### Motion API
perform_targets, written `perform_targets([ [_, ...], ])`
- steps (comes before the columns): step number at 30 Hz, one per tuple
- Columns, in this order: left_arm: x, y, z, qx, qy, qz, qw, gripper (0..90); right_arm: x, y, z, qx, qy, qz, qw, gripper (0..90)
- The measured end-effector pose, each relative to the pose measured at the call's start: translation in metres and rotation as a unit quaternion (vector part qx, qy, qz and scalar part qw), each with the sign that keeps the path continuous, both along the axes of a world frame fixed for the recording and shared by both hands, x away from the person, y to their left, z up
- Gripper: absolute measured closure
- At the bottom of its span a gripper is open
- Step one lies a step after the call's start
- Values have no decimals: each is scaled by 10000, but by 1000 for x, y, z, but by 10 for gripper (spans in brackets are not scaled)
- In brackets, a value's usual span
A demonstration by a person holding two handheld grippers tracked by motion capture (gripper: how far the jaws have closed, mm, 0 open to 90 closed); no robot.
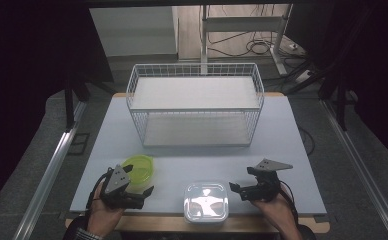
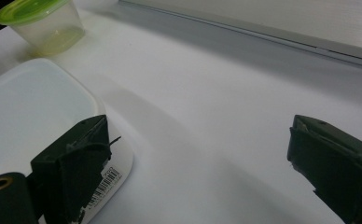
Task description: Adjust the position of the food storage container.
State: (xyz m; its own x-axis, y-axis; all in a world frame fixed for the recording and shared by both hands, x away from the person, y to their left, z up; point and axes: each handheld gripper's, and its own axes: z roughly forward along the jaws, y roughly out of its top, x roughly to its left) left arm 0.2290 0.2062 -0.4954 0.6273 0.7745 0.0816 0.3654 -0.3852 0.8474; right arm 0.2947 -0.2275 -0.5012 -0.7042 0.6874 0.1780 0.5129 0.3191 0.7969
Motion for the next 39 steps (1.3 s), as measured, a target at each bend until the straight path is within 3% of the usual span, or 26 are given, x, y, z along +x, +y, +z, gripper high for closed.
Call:
perform_targets([
  [9, 0, 1, 0, -123, 55, -59, 9999, 39, 0, 0, 2, -51, 34, -55, 10000, 75],
  [18, 0, 1, 0, -183, 106, -118, 9997, 47, -2, 0, 9, -108, -57, -26, 9999, 186],
  [28, -1, 0, 0, -175, 50, -137, 9997, 50, -5, 0, 19, -196, -177, 43, 9996, 376],
  [39, -2, -5, 5, -174, 114, -59, 9998, 64, -6, 3, 21, -328, -126, 74, 9994, 526],
])
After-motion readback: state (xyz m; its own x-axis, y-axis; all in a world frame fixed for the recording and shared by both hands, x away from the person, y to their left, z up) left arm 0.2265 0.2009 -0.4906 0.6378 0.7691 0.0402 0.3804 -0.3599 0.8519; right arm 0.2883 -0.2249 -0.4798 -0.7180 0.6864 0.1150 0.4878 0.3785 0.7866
